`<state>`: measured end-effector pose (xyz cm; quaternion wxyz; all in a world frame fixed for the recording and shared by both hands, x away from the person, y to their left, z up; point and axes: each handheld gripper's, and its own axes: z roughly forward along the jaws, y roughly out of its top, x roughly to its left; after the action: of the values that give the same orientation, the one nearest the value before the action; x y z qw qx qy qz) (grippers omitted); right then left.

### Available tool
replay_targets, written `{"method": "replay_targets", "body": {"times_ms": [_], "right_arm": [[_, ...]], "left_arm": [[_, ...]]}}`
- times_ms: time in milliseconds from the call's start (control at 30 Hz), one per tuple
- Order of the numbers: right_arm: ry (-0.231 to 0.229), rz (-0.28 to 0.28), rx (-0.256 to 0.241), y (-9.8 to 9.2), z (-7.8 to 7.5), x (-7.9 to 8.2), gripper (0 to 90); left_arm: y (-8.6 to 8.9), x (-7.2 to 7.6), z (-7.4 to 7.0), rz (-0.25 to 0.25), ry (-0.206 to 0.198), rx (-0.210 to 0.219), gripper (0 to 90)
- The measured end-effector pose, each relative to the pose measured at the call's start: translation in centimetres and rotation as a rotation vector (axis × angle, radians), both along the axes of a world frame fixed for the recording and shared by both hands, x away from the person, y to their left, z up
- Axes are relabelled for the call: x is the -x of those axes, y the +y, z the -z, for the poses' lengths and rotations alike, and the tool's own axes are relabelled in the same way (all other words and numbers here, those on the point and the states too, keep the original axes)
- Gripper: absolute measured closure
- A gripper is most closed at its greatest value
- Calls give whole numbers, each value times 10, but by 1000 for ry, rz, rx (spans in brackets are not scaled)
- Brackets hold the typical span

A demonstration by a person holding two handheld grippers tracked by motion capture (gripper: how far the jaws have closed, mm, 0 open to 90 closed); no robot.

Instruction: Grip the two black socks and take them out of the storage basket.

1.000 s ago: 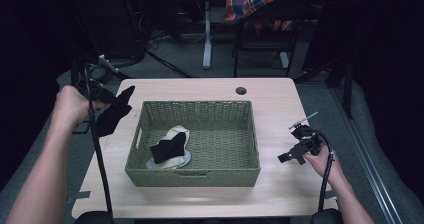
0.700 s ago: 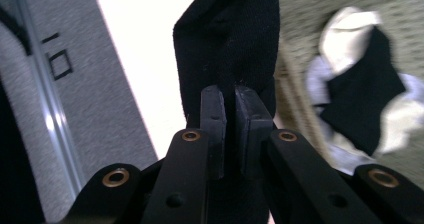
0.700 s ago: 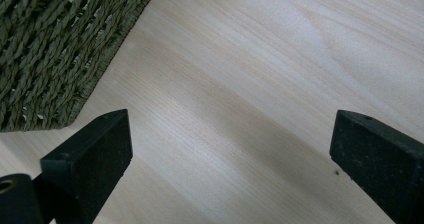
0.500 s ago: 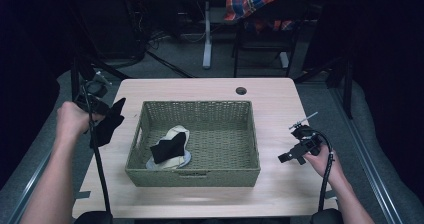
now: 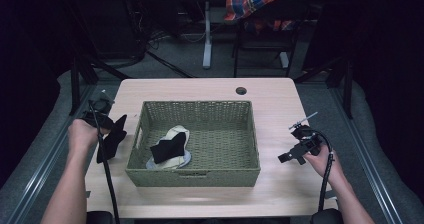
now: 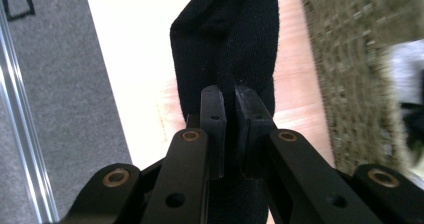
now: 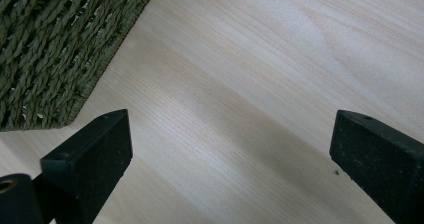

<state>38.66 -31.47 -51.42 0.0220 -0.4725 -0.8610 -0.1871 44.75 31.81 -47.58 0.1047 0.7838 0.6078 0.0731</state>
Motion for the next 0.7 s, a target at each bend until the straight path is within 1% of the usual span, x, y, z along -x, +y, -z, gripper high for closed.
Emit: {"method": "replay_targets", "body": {"times_ms": [100,167,233,267,333,467,500,533,567,633,667,700], "right_arm": [[-2,4,-6,0,0,0,32],[-1,7,-10,1,1,0,32],[0,8,-12,1,1,0,32],[0,8,-11,1,1,0,32],[3,5,-7,1,1,0,32],[4,12,-16,1,1,0,32],[6,15,-26,1,2,0,32],[6,15,-25,1,2,0,32],[6,15,-24,1,2,0,32],[7,14,-23,1,2,0,32],[-3,35,-35,2,3,1,32],[9,9,-19,1,2,0,32]], "left_arm": [[1,0,10,-1,12,-10,840],[3,2,15,-11,11,1,840],[4,2,17,-13,17,14,840],[4,2,17,-13,17,14,839],[6,5,23,-33,0,22,839],[6,6,32,-42,11,21,838],[5,6,33,-41,15,11,837],[6,7,34,-36,23,14,836],[6,7,35,-39,16,27,832],[7,8,36,-43,15,45,797],[8,8,36,-40,15,52,774],[8,8,35,-41,17,59,732]]}}
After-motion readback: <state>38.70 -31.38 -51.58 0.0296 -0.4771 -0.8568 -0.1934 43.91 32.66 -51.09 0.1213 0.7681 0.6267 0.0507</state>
